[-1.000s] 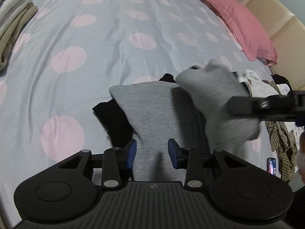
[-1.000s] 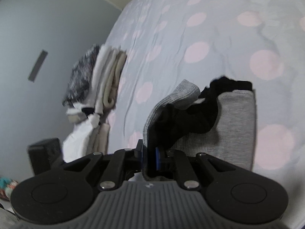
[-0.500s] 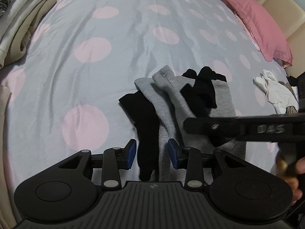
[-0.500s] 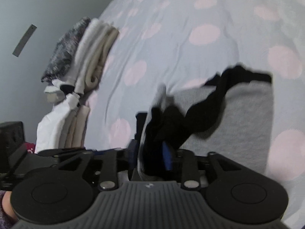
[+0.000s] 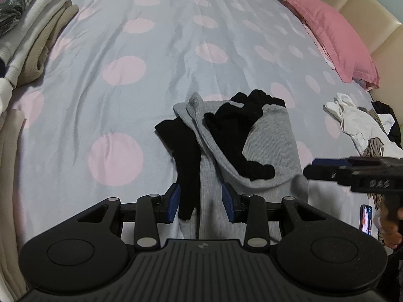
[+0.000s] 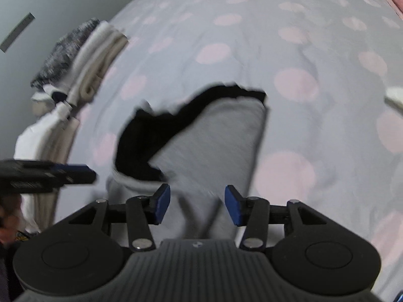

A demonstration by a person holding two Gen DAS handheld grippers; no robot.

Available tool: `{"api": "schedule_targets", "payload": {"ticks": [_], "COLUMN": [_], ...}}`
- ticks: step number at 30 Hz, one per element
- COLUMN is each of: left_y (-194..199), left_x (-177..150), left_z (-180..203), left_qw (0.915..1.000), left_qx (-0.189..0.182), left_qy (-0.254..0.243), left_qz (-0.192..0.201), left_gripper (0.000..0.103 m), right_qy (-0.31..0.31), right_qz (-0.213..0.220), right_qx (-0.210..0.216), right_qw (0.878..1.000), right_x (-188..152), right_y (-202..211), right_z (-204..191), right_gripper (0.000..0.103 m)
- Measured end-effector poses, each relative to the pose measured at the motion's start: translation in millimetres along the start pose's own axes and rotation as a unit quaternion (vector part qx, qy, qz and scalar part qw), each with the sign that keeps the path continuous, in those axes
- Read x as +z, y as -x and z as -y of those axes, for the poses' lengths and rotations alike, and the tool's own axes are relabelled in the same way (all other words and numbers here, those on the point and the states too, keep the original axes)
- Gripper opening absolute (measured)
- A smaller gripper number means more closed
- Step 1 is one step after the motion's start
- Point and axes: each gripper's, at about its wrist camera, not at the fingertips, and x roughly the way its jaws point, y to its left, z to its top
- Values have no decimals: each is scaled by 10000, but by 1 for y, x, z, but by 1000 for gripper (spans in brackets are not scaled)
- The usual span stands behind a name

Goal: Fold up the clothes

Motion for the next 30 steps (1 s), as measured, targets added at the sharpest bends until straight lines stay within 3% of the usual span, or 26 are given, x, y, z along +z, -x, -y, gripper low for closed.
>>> {"api": "schedule_targets", "payload": {"ticks": [2,5,11,15,21,25,27,30], "left_y": [2,5,13,17,20,18,16,10], "left_x": [-4,-11,-20,-24,-30,-36,-41,-48], "left_z": [1,2,-2,-8,-14,-9,-4,6], "left_qw": [10000,10000,9999,9996,9990,9989,9988,9987], "left_qx": [-5,-27,-90,-135,-217,-359,-434,-487], "left_qy": [3,-3,94,250,394,295,224,17], "left_qz": [-5,-8,58,86,77,11,-47,-157], "left_gripper": [33,33,33,33,34,40,42,46], "right_qy": [-49,-50,679,1173,1846,1886,1964,2018], "right_qz": [18,91,219,85,-299,-449,-435,-444], "right_qx": [138,359,864,1110,1074,1073,1049,940], "right_qw": [9999,9993,9937,9868,9765,9751,9739,9739], "right_x": [-7,-15,-29,-50,-86,-96,-100,-106], "right_y": [-1,0,15,10,-24,-37,-32,-26], "right_z": [3,2,-41,-76,-115,-116,-114,-107], "right_gripper": [27,11,9,9,10,17,34,36]}}
